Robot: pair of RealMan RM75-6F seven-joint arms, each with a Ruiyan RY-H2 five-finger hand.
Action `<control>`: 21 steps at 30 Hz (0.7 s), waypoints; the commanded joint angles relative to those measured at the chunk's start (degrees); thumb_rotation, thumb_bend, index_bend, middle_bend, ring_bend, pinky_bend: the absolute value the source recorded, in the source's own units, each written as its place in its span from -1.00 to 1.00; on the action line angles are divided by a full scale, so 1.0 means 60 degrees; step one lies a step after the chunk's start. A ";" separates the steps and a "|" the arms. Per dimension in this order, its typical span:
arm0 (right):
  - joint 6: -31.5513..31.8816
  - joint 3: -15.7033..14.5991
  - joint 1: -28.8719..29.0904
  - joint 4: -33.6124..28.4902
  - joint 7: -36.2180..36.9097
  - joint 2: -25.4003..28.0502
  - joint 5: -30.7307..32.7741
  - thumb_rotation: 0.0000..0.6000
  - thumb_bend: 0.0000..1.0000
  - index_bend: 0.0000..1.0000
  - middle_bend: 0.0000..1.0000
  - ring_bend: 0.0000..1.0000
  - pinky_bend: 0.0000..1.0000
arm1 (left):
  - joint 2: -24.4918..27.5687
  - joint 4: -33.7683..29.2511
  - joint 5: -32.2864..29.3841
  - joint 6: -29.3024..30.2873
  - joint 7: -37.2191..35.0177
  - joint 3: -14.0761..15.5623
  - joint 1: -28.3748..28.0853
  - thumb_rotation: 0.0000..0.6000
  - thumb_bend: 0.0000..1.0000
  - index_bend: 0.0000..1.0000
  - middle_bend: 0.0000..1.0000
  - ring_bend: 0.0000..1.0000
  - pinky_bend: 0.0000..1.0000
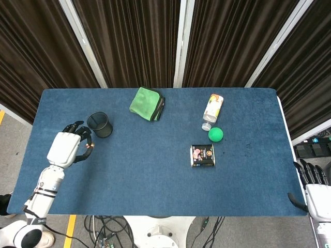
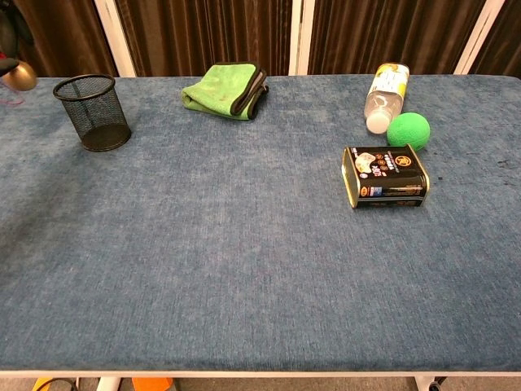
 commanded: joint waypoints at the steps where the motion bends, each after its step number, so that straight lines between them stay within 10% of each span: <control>1: -0.0026 0.0000 0.0016 0.0006 0.0009 -0.0028 -0.0003 1.00 -0.65 -1.00 -1.00 -1.00 -1.00 | 0.1090 -0.1739 -0.0117 -0.1943 -0.3705 0.0063 -0.0084 1.00 -0.19 0.27 -0.31 -0.70 -0.49; 5: 0.0024 -0.0047 0.0010 -0.0001 -0.0030 -0.0037 -0.0126 1.00 -0.65 -1.00 -1.00 -1.00 -1.00 | 0.0270 -0.0148 0.0014 -0.0501 -0.1156 -0.0002 -0.0004 1.00 -0.17 0.28 -0.31 -0.70 -0.52; 11: -0.0179 0.0034 0.0082 0.0033 0.0008 -0.0060 0.0093 1.00 -0.65 -1.00 -1.00 -1.00 -1.00 | 0.0914 -0.1734 0.0248 -0.1513 -0.3029 0.0181 0.0025 1.00 -0.16 0.28 -0.30 -0.70 -0.53; 14: -0.0209 0.0012 0.0128 -0.0115 -0.0111 -0.0064 0.0004 1.00 -0.65 -1.00 -1.00 -1.00 -1.00 | 0.0764 -0.1015 0.0905 -0.0646 -0.1327 0.0140 0.0065 1.00 -0.16 0.29 -0.29 -0.70 -0.53; 21: -0.0117 0.0036 0.0082 -0.0042 -0.0041 -0.0026 0.0047 1.00 -0.65 -1.00 -1.00 -1.00 -1.00 | -0.0256 0.0037 -0.1463 -0.0448 0.0999 -0.0044 -0.0062 1.00 -0.16 0.33 -0.28 -0.70 -0.57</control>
